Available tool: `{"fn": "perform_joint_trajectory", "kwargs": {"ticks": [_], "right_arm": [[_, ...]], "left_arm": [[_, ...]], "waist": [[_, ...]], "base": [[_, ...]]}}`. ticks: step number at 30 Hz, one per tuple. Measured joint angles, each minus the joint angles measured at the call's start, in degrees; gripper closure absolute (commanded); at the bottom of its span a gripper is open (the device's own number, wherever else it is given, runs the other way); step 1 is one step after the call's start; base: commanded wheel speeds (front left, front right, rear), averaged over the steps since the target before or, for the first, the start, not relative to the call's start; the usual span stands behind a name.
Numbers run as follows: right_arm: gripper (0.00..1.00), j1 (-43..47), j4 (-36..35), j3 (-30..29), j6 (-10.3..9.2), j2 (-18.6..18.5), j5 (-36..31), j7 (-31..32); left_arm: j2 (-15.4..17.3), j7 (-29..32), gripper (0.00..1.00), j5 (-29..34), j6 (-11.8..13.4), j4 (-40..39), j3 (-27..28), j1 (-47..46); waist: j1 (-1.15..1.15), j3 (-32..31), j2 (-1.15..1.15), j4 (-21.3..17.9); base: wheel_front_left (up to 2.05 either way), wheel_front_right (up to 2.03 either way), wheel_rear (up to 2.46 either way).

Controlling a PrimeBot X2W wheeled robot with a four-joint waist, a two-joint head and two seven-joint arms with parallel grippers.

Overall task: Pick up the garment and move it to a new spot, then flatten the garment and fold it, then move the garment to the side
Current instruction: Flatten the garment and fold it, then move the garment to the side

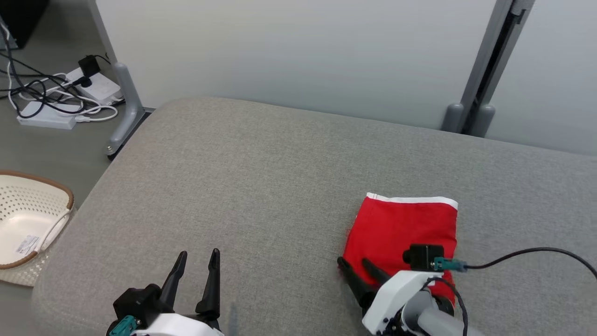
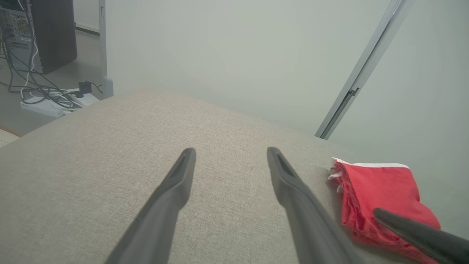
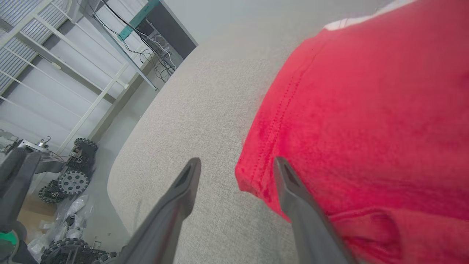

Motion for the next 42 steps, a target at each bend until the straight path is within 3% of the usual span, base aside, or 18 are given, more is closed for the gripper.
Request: {"fn": "perform_joint_trajectory", "kwargs": {"ticks": [5,9,17,22,27,31,42], "right_arm": [[0.0,-1.56,-2.82,-5.55,0.0,-1.09,-5.06,-0.08],[0.0,-1.23,-6.82,-11.43,0.0,-5.27,-11.82,-0.08],[0.0,4.15,-17.22,-32.05,0.0,-11.46,-35.4,-0.08],[0.0,11.38,-26.94,-45.76,0.0,-8.42,-46.77,-0.2],[0.0,17.79,-33.04,-53.48,0.0,-5.31,-56.43,-0.23],[0.0,20.37,-35.26,-56.94,0.0,-4.07,-60.49,-0.23],[0.0,22.6,-35.01,-58.83,0.0,-1.67,-61.61,-0.23]], "left_arm": [[0.01,0.0,0.0,0.08,-0.02,-1.4,0.74,0.07],[0.01,0.0,0.0,0.08,-0.02,-2.68,1.25,-0.05],[0.03,0.0,0.0,-0.3,-0.01,-5.02,2.68,-1.31],[0.03,0.0,0.0,-0.27,-0.01,-5.72,3.37,-1.76],[-0.01,0.0,0.0,-0.27,-0.27,-6.05,2.94,-1.76],[0.01,0.0,0.0,-0.25,-0.43,-6.06,2.23,-1.57],[0.01,0.0,0.0,0.58,-0.52,-5.68,0.9,-0.63]], "waist": [[0.0,-0.47,0.0,-2.79],[0.0,-0.7,0.0,-5.4],[0.0,-0.39,0.0,-10.47],[0.0,0.1,0.0,-12.71],[0.0,0.47,0.0,-13.87],[0.0,0.78,0.0,-14.22],[0.0,1.07,0.0,-14.17]], "base": [[0.0,0.0,0.0],[0.0,0.0,0.0],[0.0,0.0,0.0],[0.0,0.0,0.0],[0.0,0.0,0.0],[0.0,0.0,0.0],[0.0,0.0,0.0]]}}
